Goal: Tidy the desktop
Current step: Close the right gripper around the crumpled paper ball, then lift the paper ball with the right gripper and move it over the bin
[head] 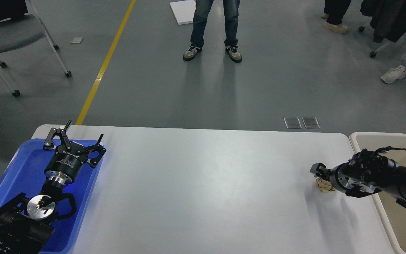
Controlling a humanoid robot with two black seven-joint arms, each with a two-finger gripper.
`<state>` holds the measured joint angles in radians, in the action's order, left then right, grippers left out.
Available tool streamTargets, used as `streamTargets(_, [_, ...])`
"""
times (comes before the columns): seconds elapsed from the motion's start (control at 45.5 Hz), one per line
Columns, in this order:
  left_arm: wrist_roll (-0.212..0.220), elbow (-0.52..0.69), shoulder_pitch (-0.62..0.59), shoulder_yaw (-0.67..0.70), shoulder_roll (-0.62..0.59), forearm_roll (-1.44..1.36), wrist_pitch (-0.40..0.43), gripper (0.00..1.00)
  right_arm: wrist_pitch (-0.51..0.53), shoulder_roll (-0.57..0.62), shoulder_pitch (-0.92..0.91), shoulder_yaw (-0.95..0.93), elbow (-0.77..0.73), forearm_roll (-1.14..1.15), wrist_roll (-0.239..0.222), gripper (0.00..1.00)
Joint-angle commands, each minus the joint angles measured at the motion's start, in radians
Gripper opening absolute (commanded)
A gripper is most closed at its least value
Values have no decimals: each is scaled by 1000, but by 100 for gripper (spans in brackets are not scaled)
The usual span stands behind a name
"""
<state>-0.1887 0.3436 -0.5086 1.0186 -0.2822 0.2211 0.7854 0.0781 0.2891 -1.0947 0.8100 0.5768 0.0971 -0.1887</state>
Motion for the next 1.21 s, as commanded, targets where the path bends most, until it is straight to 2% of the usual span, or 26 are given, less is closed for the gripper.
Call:
streamTargets(0.0, [0,0,1,0,0,0,0,100,-46,-15,22,-8,-2,1,0,98])
streamTargets(0.154, [0,0,1,0,0,0,0,100,-61,-16,30,-37,-2,0,0,83])
streamTargets(0.374, [0,0,-1,0,0,0,0,100,-61,-18,39,-45,1,-2,0,40])
streamTargets(0.484, [0,0,-1,0,0,0,0,100,-60,-16,39,-60,1,-3,-2,9])
streamTargets(0.528, [0,0,1,0,0,0,0,100,-60,-16,39,-64,1,-3,-2,1])
streamTargets(1.188, [0,0,1,0,0,0,0,100,-43,15,22,-161,-34,-17,-3,0])
